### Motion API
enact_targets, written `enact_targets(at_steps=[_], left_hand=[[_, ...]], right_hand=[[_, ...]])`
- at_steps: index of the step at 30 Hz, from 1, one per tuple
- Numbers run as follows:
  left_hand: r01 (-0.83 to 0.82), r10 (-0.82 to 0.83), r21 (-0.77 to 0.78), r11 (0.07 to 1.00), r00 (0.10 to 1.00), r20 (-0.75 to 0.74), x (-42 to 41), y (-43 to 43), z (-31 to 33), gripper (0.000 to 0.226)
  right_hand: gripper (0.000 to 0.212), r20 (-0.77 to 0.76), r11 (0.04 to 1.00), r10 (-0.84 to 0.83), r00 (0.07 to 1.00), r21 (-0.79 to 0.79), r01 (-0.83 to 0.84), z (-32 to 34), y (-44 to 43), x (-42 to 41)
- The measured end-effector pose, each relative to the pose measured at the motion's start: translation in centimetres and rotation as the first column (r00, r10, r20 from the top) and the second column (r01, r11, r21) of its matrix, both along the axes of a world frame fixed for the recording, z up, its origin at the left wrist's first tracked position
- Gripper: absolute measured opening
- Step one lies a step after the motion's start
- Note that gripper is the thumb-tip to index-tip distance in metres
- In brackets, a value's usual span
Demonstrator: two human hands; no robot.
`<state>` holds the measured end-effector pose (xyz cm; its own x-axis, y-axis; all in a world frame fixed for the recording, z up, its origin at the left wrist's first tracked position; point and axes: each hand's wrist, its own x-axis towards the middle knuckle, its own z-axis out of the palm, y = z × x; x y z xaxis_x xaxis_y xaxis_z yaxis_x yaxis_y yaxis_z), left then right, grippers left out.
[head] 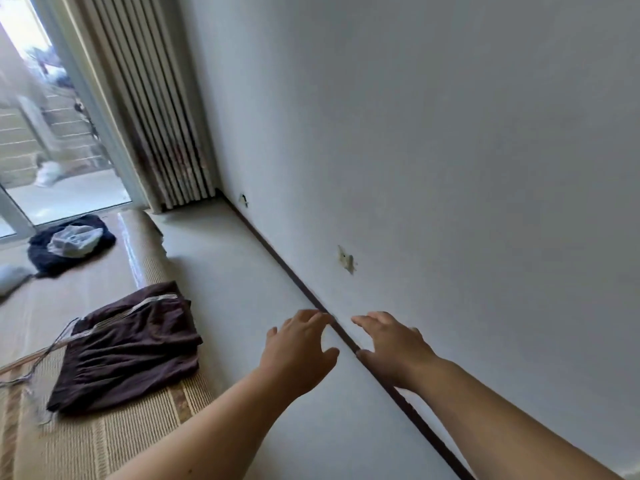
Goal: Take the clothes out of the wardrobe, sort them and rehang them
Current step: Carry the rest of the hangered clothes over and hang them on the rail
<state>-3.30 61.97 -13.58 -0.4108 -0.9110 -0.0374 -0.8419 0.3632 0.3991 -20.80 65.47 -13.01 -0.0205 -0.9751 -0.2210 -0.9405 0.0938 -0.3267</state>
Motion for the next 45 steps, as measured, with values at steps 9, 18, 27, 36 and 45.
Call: enact_targets(at_steps=[9, 18, 27, 36, 45], left_hand=[[-0.173, 0.173, 0.047, 0.984, 0.985, -0.001, 2.2, -16.6, -1.5, 0.054], [-0.396, 0.396, 0.036, 0.917, 0.918, 0.017, 8.1, -29.2, -0.7, 0.053], [-0.718, 0.714, 0.078, 0.692, 0.696, 0.071, 15.8, -41.5, -1.4, 0.055], [-0.925, 0.939, 0.181, 0.333, 0.344, 0.030, 24.9, -45.1, -3.9, 0.053], [-0.953, 0.985, 0.270, 0.138, 0.161, 0.065, 41.3, -48.2, -11.2, 0.053]], right_hand=[[0.061, -0.004, 0.981, 0.195, 0.981, 0.017, -0.195, -2.0, -20.1, 2.5], [0.061, -0.020, 0.910, 0.414, 0.910, -0.023, -0.414, -2.0, -37.3, 7.7], [0.060, -0.013, 0.698, 0.715, 0.699, -0.030, -0.715, -2.0, -56.9, 16.1], [0.057, 0.057, 0.412, 0.909, 0.413, 0.030, -0.911, -3.8, -66.6, 30.6], [0.059, 0.043, 0.246, 0.966, 0.254, 0.131, -0.960, -10.8, -72.3, 50.3]])
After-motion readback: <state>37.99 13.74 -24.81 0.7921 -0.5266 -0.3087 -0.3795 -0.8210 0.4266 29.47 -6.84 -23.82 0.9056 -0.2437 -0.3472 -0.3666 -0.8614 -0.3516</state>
